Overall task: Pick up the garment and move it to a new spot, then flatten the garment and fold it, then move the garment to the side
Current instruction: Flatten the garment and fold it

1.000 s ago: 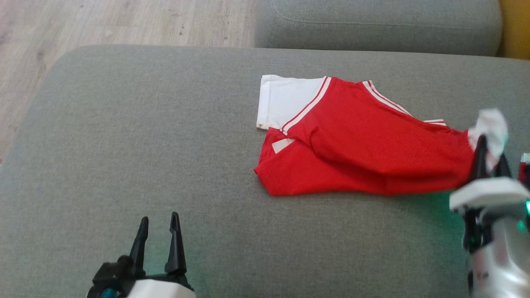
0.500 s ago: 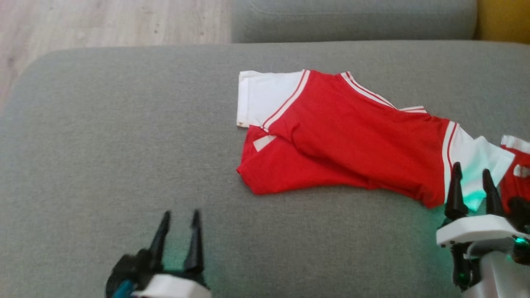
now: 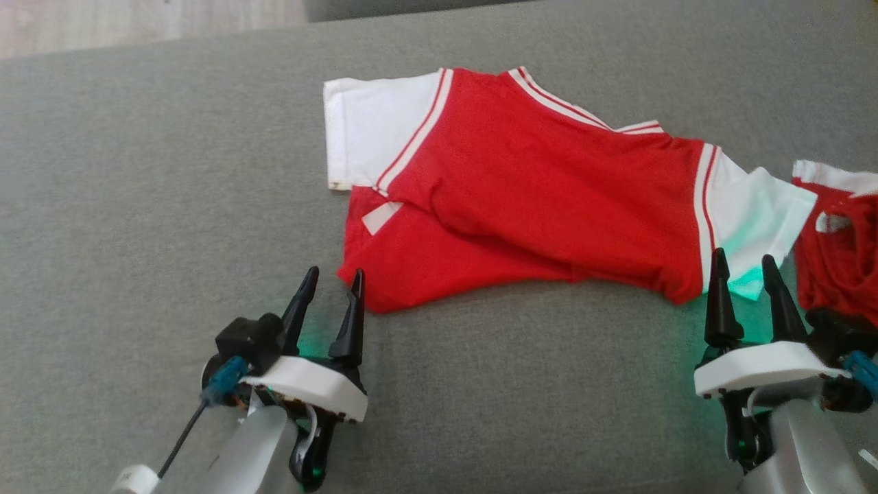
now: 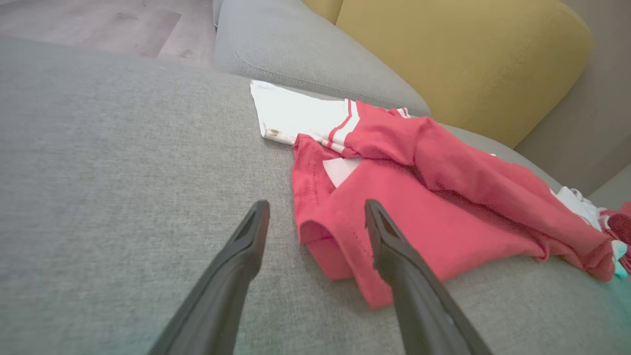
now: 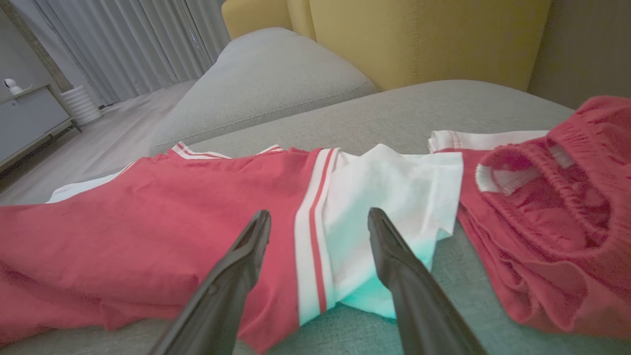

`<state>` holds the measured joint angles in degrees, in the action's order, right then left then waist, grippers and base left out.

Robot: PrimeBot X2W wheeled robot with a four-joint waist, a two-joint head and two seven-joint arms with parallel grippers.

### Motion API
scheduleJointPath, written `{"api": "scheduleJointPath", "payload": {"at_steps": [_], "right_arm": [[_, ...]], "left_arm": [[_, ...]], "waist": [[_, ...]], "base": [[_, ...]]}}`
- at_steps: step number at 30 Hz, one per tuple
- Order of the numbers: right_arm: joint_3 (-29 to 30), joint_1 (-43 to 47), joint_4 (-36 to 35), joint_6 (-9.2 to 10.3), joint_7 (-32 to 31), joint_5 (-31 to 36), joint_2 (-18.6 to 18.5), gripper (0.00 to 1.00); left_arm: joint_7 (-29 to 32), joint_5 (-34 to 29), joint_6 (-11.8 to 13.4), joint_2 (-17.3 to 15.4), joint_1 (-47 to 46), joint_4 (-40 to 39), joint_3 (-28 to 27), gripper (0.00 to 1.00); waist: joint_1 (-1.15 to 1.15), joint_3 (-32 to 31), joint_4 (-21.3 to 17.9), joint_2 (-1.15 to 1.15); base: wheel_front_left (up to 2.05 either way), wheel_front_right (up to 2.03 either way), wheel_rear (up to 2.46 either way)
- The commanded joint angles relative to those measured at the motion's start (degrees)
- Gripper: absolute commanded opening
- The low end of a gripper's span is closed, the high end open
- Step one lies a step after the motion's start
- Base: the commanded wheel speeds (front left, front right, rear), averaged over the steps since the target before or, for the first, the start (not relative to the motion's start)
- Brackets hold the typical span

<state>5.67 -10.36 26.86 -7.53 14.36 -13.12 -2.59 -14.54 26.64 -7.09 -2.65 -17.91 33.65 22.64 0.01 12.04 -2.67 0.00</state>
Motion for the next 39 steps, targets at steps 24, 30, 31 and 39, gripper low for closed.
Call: {"api": "scheduleJointPath", "payload": {"at_steps": [24,30,31,39], "right_arm": [[-1.9,-0.8,0.1,0.04,0.6,-1.0,-0.3,1.00],[-2.5,1.2,1.5,0.04,0.6,-3.1,-0.3,1.00],[-2.6,1.6,1.8,0.04,0.6,-3.5,-0.3,1.00],[-3.9,2.5,1.9,0.04,0.6,-5.1,-0.3,1.00]], "left_arm": [[-0.5,-4.9,-0.4,-1.3,-4.7,-13.5,3.7,0.00],[-0.5,-7.4,-0.4,-3.9,-7.9,-22.2,6.4,0.00],[-0.5,-7.2,-0.4,-4.5,-8.7,-23.3,7.0,0.00],[0.5,-3.2,0.2,-9.0,-13.0,-21.0,7.3,0.00]], "waist": [[-0.01,-3.6,1.6,0.00],[-0.01,-7.9,4.1,0.00],[-0.01,-8.5,4.5,0.00],[-0.01,-8.7,4.7,0.00]], "base": [[0.00,0.00,0.00],[0.00,0.00,0.00],[0.00,0.00,0.00],[0.00,0.00,0.00]]}}
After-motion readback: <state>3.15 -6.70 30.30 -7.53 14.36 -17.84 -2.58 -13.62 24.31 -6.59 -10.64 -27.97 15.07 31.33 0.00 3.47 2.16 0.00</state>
